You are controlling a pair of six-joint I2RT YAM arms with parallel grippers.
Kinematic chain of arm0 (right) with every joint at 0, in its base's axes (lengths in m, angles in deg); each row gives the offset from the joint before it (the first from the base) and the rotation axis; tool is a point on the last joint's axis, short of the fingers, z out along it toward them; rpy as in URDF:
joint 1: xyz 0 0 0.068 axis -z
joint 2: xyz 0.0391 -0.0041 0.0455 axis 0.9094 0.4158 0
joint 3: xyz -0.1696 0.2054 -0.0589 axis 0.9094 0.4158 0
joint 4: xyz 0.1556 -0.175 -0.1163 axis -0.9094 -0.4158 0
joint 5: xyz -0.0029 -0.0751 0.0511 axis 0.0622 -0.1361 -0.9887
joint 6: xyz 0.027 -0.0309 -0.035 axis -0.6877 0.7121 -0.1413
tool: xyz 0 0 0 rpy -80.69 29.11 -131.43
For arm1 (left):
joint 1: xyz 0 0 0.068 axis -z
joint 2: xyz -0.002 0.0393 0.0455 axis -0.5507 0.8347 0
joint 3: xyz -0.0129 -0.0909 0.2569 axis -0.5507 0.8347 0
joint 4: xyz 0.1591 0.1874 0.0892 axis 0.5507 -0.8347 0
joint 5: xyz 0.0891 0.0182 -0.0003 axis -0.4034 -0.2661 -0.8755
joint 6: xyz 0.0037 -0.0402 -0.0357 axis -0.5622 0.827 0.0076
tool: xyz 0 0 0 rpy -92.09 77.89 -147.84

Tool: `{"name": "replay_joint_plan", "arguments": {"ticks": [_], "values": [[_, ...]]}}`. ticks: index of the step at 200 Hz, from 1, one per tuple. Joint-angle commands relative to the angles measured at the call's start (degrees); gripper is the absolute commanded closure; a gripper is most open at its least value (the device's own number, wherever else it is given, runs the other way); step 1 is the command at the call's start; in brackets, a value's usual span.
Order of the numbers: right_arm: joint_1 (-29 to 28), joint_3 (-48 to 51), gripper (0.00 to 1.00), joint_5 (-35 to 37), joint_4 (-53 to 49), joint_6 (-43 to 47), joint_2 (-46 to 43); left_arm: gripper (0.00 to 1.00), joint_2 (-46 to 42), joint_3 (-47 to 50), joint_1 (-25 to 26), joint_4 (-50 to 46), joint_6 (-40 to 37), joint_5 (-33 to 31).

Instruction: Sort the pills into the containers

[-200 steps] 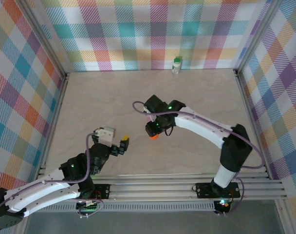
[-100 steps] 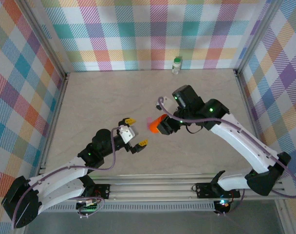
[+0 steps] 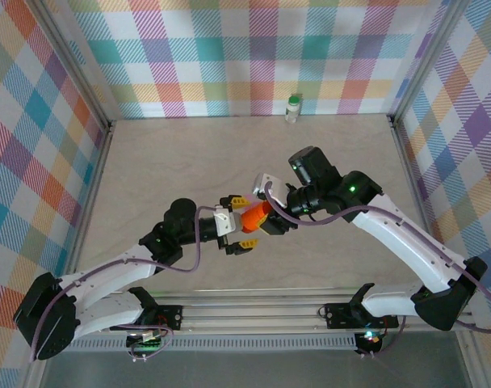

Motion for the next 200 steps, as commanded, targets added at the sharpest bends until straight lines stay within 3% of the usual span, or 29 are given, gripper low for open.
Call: {"name": "replay_joint_plan", "arguments": {"ticks": [1, 83, 140, 200], "values": [[-0.38, -0.08, 0.57, -4.54, 2.84, 4.17, -0.48, 0.08, 0.60, -2.58, -0.36, -1.31, -1.51, 3.51], [-0.40, -0.02, 0.57, -3.19, 3.77, 4.19, 0.22, 0.25, -2.26, -4.02, -0.31, -7.05, -2.60, 5.72], [-0.40, 0.31, 0.57, -4.70, 4.24, 3.93, -0.28, 0.32, -2.16, -5.03, -0.29, -9.62, -3.13, 6.23], [-0.40, 0.81, 0.57, -5.26, 4.56, 3.98, -0.68, 0.28, -0.74, -5.84, -0.29, -11.00, -3.60, 6.37]]}}
